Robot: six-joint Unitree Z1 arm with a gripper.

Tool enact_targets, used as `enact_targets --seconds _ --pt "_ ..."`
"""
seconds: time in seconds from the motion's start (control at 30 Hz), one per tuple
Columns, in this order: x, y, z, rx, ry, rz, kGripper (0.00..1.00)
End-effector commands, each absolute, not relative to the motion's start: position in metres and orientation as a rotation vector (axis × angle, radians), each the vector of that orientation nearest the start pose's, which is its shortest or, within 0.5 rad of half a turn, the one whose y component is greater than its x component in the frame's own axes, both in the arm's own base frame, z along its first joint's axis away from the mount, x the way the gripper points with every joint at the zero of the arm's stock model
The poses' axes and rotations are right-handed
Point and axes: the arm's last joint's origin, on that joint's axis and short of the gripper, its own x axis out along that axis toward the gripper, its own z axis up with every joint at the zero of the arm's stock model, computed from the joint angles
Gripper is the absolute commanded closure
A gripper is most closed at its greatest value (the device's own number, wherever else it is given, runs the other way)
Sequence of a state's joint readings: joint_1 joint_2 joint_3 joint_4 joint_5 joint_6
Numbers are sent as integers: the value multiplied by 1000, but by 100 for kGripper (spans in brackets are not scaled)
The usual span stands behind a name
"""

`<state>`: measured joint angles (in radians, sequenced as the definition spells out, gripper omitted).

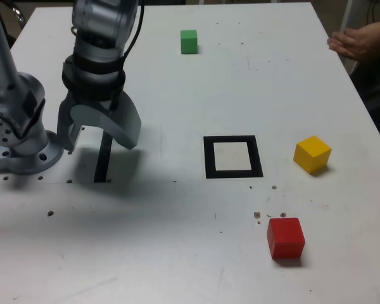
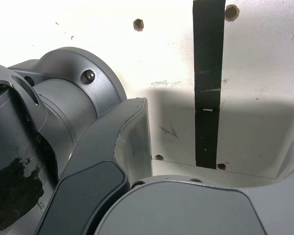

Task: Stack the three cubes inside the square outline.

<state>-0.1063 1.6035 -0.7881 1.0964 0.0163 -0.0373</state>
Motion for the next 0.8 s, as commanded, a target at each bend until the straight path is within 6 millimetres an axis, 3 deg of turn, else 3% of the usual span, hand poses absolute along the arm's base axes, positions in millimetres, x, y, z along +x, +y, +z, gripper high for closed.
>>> enact_targets --seconds 0.0,0.47,0.77 --pt "163 -16 221 89 1912 -23 1" --pt "171 -19 219 84 1913 -34 1" --pt "198 -41 231 128 1886 -88 1"
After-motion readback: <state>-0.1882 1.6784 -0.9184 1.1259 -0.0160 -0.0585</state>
